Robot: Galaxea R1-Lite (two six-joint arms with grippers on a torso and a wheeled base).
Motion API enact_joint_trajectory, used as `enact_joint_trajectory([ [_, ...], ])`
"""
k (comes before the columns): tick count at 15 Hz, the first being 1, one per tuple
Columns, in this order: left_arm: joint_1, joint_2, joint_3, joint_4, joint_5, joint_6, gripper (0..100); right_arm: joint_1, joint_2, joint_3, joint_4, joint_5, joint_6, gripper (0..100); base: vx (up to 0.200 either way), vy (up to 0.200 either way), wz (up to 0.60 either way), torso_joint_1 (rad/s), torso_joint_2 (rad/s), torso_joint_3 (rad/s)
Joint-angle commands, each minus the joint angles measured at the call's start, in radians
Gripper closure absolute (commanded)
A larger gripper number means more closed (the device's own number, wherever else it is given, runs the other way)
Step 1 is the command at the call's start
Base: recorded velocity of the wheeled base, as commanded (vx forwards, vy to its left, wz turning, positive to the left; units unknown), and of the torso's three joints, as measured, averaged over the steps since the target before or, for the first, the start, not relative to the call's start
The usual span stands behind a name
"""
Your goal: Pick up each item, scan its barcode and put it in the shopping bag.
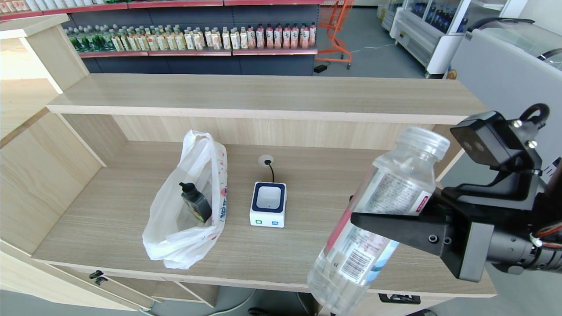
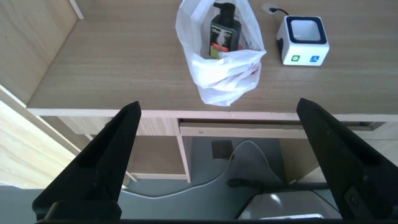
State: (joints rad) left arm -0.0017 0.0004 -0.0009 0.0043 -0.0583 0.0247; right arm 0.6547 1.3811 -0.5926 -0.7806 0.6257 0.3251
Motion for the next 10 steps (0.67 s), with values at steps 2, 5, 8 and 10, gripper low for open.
enact_joint_trajectory([
  [2,0.000,0.000,-0.001,0.000,0.000,0.000,0,-0.003,-0.005,0.005,0.000,-0.001,-0.006,100,0.000,0.000,0.00,0.000,0.00,0.000],
  [5,0.000,0.000,-0.001,0.000,0.000,0.000,0,-0.150,-0.014,0.027,0.038,-0.009,-0.250,100,0.000,0.000,0.00,0.000,0.00,0.000],
  [8,0.000,0.000,-0.001,0.000,0.000,0.000,0,-0.469,-0.013,0.071,0.080,-0.044,-0.804,100,0.000,0.000,0.00,0.000,0.00,0.000],
  [10,0.000,0.000,-0.001,0.000,0.000,0.000,0,-0.557,-0.017,0.086,0.075,-0.075,-0.991,100,0.000,0.000,0.00,0.000,0.00,0.000],
])
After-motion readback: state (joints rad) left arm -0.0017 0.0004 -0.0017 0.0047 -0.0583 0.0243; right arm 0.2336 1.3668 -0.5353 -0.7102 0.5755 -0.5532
